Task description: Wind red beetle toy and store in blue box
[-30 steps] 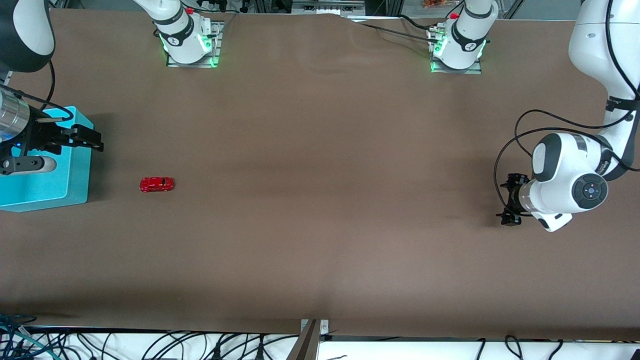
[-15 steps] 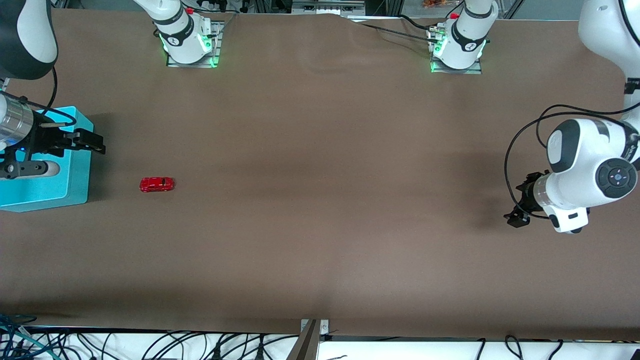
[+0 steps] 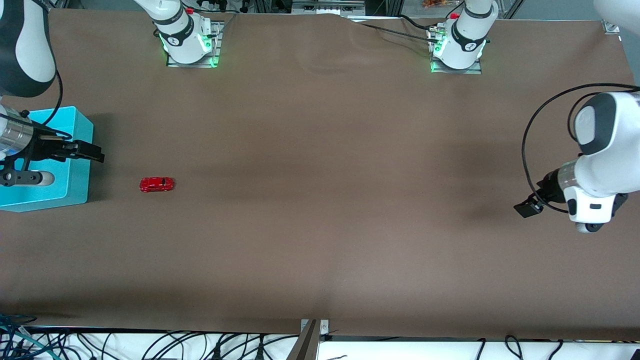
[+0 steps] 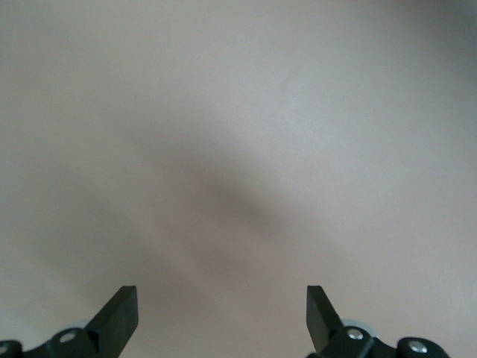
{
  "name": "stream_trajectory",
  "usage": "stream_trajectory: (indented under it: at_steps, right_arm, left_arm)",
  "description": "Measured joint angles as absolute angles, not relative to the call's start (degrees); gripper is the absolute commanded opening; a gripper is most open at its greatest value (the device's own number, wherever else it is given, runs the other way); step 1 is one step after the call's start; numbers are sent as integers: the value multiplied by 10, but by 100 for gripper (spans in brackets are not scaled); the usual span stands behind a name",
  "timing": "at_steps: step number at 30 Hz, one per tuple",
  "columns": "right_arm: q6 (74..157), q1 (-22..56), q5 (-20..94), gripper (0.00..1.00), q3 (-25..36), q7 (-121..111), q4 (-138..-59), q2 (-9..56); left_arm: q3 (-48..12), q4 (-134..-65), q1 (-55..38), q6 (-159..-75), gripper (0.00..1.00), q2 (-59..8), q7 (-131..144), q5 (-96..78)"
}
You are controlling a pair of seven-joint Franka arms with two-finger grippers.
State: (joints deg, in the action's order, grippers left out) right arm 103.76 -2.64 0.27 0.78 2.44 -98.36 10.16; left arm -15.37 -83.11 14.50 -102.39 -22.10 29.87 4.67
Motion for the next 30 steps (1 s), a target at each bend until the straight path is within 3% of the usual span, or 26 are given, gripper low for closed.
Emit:
stream_trajectory:
  at_steps: [17,30]
  right_arm:
    - [1134,-26,3,100,8,178,-1087,99]
    - [1269,-27,3,100,8,301,-1206,99]
  left_arm:
    - [-163,-780,143,-972,100,-215,190,47]
    - [-164,-778,136,-968,100,-216,177,47]
